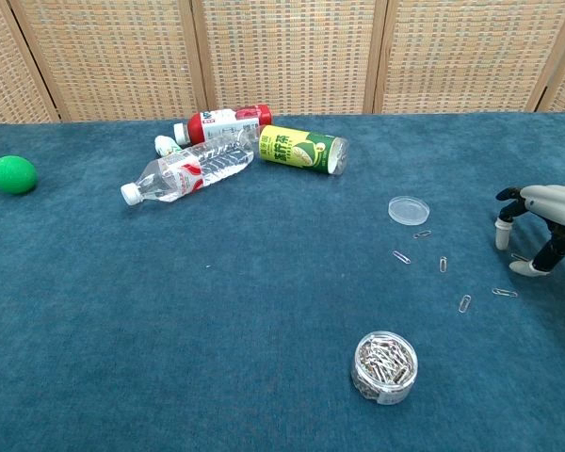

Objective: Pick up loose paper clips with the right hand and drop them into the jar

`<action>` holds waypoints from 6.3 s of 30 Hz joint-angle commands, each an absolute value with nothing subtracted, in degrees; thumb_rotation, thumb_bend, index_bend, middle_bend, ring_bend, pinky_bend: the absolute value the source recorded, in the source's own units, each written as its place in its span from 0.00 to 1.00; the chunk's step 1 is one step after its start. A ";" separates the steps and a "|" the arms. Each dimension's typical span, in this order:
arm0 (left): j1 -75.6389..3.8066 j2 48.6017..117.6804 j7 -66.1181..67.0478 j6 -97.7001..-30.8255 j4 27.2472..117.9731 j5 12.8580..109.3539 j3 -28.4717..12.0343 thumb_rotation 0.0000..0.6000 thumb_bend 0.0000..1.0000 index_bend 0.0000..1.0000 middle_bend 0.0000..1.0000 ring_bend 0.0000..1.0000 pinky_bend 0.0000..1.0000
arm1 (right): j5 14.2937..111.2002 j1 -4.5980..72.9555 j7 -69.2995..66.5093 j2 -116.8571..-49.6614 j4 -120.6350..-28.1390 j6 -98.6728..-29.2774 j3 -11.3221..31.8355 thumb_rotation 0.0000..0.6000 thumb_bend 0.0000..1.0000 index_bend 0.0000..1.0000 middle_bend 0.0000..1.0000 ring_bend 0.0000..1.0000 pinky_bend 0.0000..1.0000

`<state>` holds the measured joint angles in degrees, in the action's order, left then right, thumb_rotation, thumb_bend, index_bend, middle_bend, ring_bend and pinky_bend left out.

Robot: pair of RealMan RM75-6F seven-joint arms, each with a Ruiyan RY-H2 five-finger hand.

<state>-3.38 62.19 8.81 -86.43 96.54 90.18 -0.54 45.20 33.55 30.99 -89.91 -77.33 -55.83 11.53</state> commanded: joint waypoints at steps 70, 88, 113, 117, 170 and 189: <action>-3.98 62.69 9.03 -86.14 96.17 89.66 -0.22 1.00 0.00 0.00 0.00 0.00 0.00 | 56.21 34.78 26.08 -79.61 -93.75 -54.92 10.27 1.00 0.43 0.64 0.00 0.00 0.00; -4.22 62.82 9.16 -85.60 95.89 89.31 -0.18 1.00 0.00 0.00 0.00 0.00 0.00 | 72.92 39.97 23.46 -78.53 -103.81 -47.06 4.80 1.00 0.43 0.64 0.00 0.00 0.00; -4.35 62.56 8.59 -85.42 95.88 89.21 -0.10 1.00 0.00 0.00 0.00 0.00 0.00 | 63.37 43.20 34.95 -82.53 -104.35 -47.86 0.48 1.00 0.30 0.51 0.00 0.00 0.00; -4.38 62.59 8.71 -85.35 95.87 89.24 -0.06 1.00 0.00 0.00 0.00 0.00 0.00 | 62.40 43.61 35.95 -81.95 -105.31 -48.36 0.04 1.00 0.28 0.47 0.00 0.00 0.00; -4.51 63.25 9.62 -85.16 95.57 89.15 0.06 1.00 0.00 0.00 0.00 0.00 0.00 | 74.15 41.30 24.08 -82.41 -82.20 -47.44 -0.98 1.00 0.29 0.47 0.00 0.00 0.00; -4.62 63.16 9.35 -84.97 95.45 88.77 -0.07 1.00 0.00 0.00 0.00 0.00 0.00 | 68.65 42.03 30.27 -83.44 -82.07 -45.08 -0.94 1.00 0.33 0.50 0.00 0.00 0.00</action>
